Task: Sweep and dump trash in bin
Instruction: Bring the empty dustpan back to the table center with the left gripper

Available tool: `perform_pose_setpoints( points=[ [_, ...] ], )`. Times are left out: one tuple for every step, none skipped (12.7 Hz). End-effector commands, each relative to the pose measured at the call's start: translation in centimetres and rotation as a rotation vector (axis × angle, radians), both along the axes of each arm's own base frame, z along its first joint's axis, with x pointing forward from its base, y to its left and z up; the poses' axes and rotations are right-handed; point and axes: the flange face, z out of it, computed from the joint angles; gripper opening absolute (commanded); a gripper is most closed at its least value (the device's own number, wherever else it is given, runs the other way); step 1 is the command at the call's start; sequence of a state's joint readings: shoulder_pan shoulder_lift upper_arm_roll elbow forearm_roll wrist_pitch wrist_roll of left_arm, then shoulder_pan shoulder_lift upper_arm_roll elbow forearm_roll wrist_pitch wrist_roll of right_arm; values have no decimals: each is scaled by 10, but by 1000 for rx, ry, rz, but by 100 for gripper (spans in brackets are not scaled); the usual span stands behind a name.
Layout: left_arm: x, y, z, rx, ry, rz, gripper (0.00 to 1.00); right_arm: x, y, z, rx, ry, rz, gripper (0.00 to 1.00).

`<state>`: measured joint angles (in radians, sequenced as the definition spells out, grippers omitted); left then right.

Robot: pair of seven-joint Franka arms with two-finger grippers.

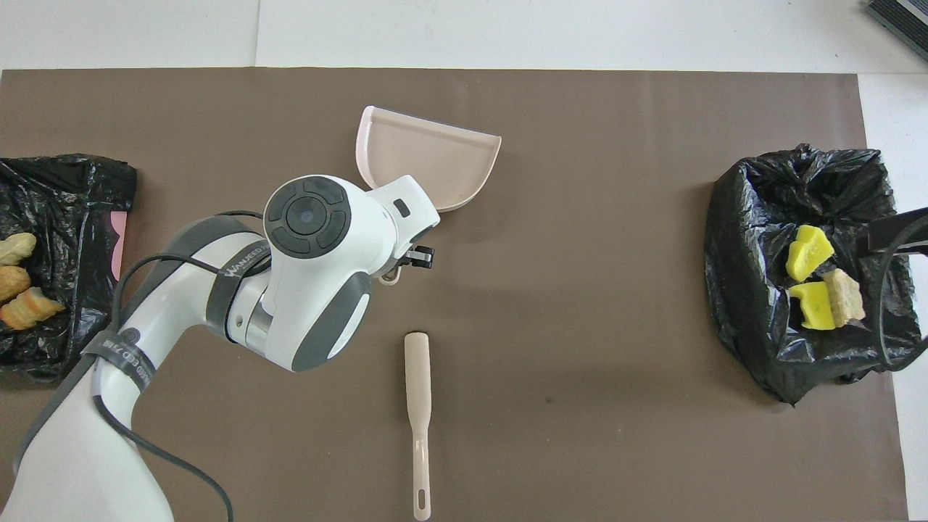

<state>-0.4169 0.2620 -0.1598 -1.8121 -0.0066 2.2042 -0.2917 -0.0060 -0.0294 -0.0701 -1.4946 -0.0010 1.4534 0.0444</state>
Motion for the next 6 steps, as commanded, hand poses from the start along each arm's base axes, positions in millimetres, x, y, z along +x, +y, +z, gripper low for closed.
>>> perform_pose_setpoints(
  points=[
    [5, -4, -5, -25, -22, 4, 0, -7, 12, 0, 9, -11, 17, 100],
    [4, -8, -19, -17, -3, 3, 0, -6, 15, 0, 2, -12, 26, 100],
    [2, -16, -25, -22, -4, 5, 0, -5, 13, 0, 2, -12, 20, 100],
    [2, -16, -25, -24, -4, 19, 0, -5, 11, 0, 2, -12, 17, 100],
    [0, -18, -28, -22, 2, 23, 0, -4, 10, 3, 10, -17, 16, 100],
    [-3, -20, -33, -19, 13, 41, 0, -5, -2, 2, 13, -16, -8, 100]
  ],
)
